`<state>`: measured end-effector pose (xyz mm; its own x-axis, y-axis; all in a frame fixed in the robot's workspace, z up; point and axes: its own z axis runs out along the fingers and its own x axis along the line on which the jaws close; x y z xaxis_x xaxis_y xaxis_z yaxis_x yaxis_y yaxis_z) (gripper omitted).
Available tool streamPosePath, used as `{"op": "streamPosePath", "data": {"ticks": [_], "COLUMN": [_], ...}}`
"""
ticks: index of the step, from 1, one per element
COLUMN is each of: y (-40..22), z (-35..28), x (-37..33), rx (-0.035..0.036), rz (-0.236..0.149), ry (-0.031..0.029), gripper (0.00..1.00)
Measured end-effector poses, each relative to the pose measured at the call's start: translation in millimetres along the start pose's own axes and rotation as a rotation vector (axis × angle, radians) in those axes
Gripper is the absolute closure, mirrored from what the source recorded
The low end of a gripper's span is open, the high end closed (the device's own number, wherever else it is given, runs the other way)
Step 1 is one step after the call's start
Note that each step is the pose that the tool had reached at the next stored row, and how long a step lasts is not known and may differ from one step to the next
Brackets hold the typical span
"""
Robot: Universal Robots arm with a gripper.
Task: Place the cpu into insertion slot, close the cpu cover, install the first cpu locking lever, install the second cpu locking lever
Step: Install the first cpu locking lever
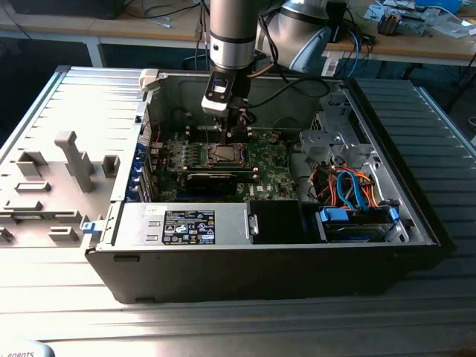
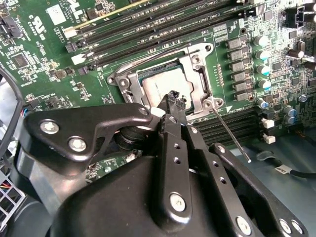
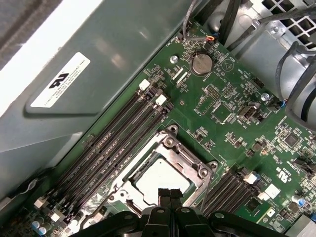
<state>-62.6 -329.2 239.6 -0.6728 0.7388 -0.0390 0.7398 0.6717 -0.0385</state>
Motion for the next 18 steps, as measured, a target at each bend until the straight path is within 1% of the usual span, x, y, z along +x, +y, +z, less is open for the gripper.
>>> {"op": "streamPosePath", "data": {"ticks": [11,18], "y": [0.0,0.0], "z": [0.0,0.0], "x": [0.0,0.0], "rx": [-0.0015,-0.0021], "rz": [-0.039,-0.052], "ry": [-0.0015,-0.002], "gripper": [0.89,0.89]}}
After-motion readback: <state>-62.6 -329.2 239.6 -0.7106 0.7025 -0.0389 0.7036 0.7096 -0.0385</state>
